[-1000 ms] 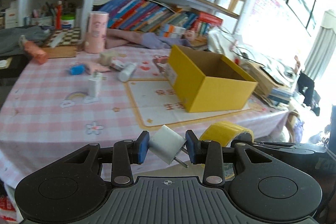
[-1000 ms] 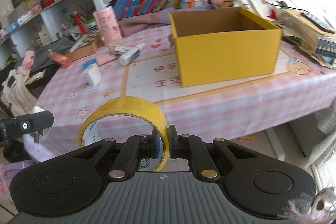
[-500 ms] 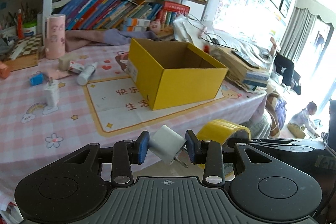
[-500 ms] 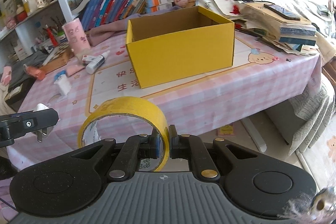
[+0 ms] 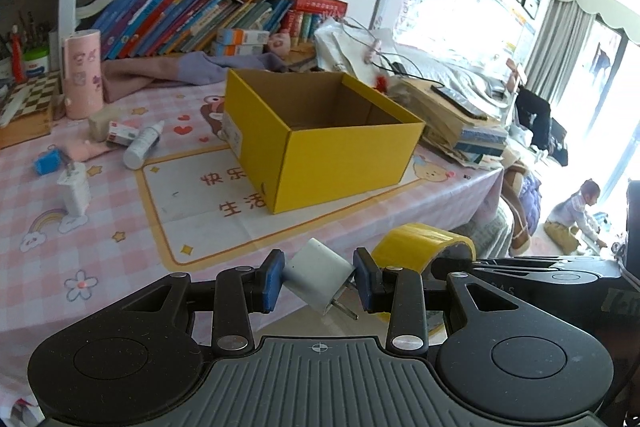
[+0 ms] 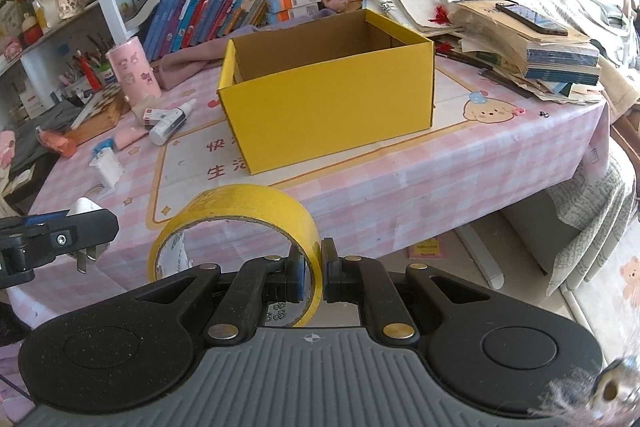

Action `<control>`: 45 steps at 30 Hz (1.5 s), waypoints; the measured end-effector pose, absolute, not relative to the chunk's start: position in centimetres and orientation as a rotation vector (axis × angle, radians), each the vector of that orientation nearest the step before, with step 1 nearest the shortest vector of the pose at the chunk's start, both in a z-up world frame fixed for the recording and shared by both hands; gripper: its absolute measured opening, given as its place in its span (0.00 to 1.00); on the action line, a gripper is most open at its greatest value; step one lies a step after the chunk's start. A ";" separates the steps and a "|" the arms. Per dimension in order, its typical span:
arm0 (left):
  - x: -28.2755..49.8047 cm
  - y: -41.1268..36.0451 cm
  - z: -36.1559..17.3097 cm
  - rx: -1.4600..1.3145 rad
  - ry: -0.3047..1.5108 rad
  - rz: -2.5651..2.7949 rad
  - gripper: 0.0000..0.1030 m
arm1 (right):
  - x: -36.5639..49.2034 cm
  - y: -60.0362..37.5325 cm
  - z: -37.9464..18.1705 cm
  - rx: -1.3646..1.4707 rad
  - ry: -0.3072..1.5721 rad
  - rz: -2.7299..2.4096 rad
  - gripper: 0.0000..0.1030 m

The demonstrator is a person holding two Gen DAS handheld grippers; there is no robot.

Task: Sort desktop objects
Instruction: 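Lift the charger and tape roll and carry both toward the yellow box, then open the right tool over the box while the left tool releases the charger inside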

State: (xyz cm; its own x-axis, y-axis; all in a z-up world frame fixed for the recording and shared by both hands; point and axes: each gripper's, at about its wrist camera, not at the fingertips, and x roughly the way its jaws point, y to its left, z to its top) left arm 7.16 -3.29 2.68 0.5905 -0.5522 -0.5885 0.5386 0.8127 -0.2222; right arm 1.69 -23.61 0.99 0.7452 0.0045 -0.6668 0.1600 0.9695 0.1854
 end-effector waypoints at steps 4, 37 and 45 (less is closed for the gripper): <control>7.8 -4.3 2.7 -0.002 0.693 -0.657 0.35 | 2.0 -24.7 0.9 0.253 0.734 -0.105 0.07; 15.3 -14.0 8.0 -0.010 0.471 -0.664 0.35 | 13.3 -33.8 6.4 0.205 0.599 -0.017 0.07; 18.3 -16.7 8.3 0.005 0.456 -0.581 0.35 | 18.6 -36.8 7.8 0.145 0.559 0.082 0.07</control>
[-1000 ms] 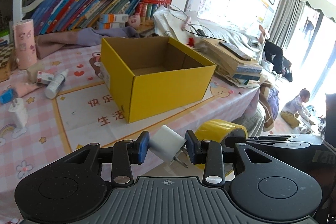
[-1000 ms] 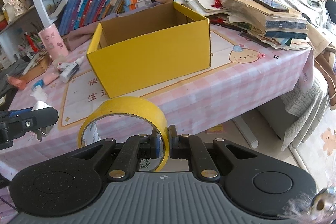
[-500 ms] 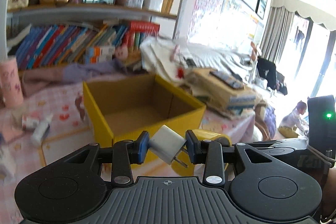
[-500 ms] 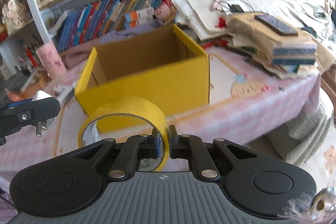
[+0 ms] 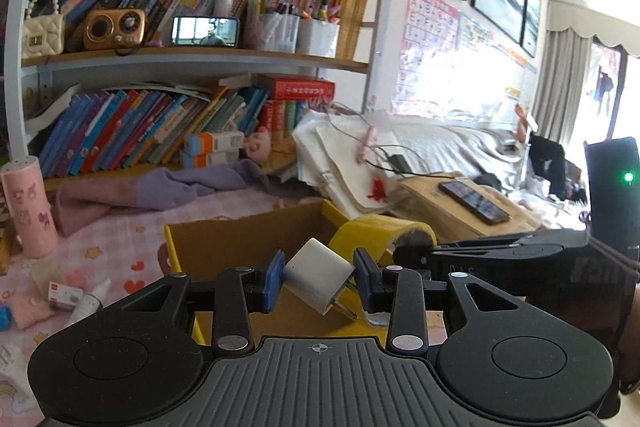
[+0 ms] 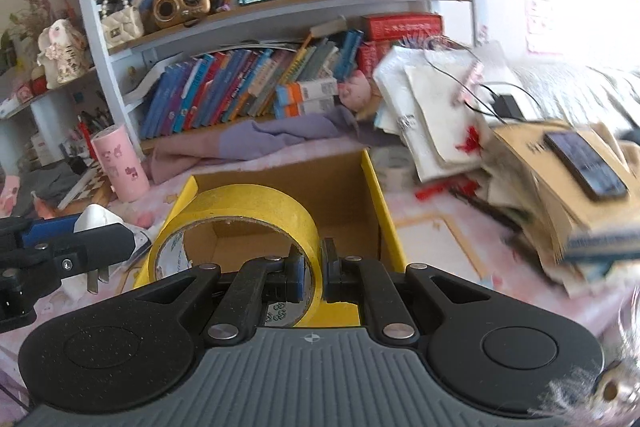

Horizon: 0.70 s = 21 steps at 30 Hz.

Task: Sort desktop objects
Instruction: 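Open the right tool over the box while the left tool releases the charger inside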

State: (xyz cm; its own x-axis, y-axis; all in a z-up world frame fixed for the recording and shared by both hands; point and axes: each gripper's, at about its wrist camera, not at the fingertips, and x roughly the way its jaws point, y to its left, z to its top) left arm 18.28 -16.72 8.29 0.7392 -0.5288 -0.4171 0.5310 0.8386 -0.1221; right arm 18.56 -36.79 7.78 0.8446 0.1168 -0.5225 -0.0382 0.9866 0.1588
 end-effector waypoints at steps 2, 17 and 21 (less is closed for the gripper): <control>19.2 -17.3 8.1 0.003 0.468 -0.570 0.35 | 20.2 -37.3 7.8 0.115 0.568 0.119 0.07; 30.2 -22.2 3.3 0.177 0.678 -0.481 0.35 | 33.9 -36.7 3.5 -0.279 0.766 0.326 0.07; 32.5 -23.1 2.0 0.201 0.753 -0.470 0.35 | 36.8 -35.7 1.6 -0.370 0.857 0.348 0.07</control>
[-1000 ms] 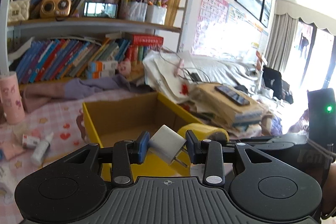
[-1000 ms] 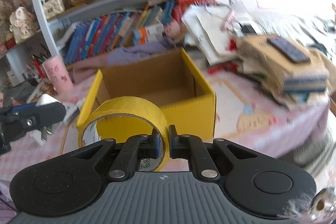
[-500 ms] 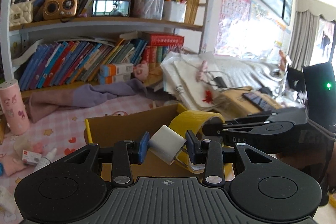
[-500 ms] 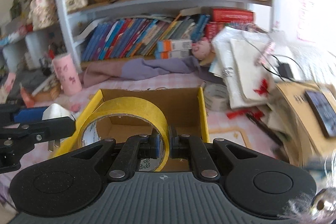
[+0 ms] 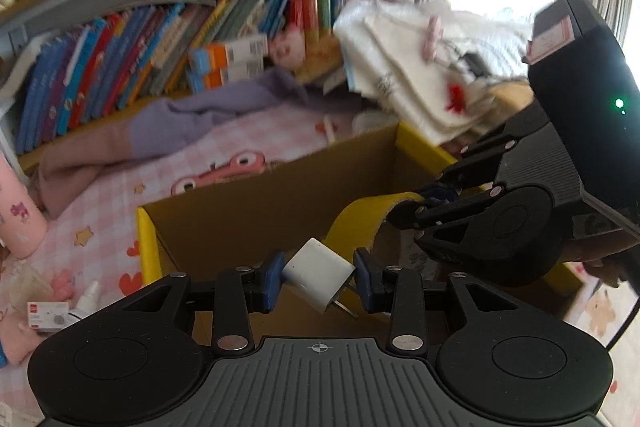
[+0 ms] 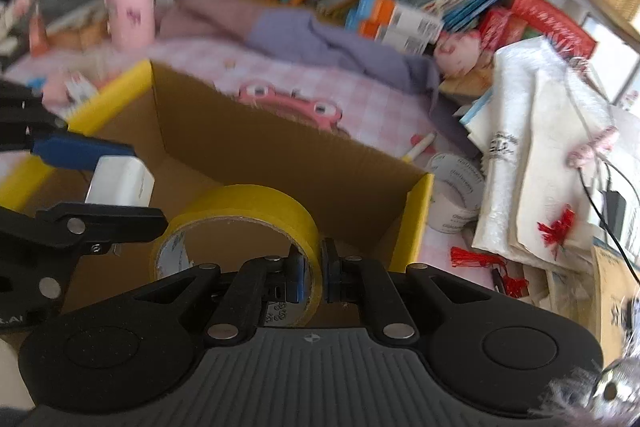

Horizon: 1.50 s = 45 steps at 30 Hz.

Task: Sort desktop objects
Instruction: 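Open the right tool over the box while the left tool releases the charger inside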

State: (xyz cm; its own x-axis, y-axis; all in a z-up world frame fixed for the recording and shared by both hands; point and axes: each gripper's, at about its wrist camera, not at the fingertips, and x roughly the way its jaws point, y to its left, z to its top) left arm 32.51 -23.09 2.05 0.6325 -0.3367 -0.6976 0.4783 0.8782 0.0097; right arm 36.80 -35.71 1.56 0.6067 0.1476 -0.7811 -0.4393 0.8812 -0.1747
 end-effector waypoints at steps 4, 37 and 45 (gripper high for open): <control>34.0 -22.9 0.3 0.219 0.831 -0.433 0.35 | 37.9 -34.5 0.0 -0.476 0.902 0.372 0.07; 28.8 -20.2 3.9 0.182 0.661 -0.394 0.72 | 35.7 -36.0 4.0 -0.300 0.792 0.433 0.23; 25.9 -17.7 6.0 0.098 0.588 -0.333 0.79 | 32.6 -37.3 6.8 -0.212 0.689 0.410 0.26</control>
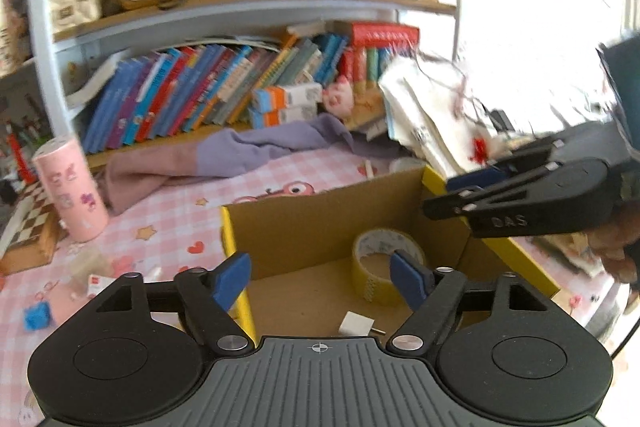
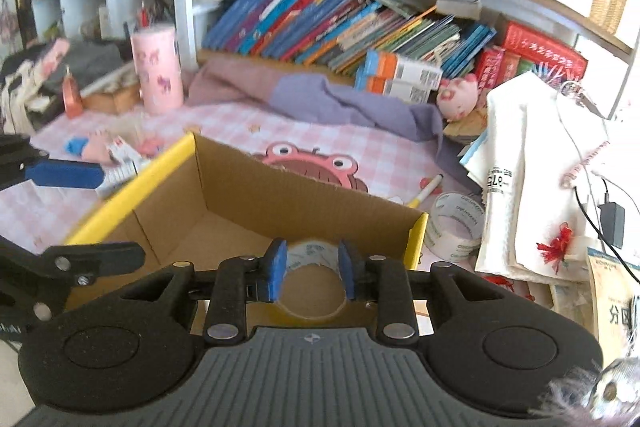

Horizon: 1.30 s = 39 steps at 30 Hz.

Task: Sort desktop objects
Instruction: 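Open the right tool over the box while the left tool releases the charger inside, then withdraw both tools from the yellow box back over the table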

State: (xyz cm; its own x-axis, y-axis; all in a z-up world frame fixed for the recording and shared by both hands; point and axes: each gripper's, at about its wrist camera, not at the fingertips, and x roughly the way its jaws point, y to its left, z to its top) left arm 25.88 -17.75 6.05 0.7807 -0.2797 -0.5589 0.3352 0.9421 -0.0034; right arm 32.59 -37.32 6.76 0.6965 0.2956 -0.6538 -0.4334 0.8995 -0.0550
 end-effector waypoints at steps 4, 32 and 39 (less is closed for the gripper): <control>24.2 -16.3 6.8 0.067 0.555 -0.309 0.80 | 30.4 -37.8 7.6 -0.168 0.645 0.380 0.27; 13.3 -7.7 5.0 0.054 0.586 -0.344 0.83 | 15.7 -34.0 5.7 -0.019 0.638 0.145 0.28; 10.7 -5.2 4.1 0.045 0.622 -0.350 0.83 | 11.9 -31.2 4.7 -0.009 0.655 0.117 0.30</control>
State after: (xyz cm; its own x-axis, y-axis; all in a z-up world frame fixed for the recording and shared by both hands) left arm 10.75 -5.15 4.06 0.7560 -0.3077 -0.5777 0.3347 0.9402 -0.0628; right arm 11.90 -31.20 4.74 0.7868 0.1060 -0.6080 -0.1117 0.9933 0.0287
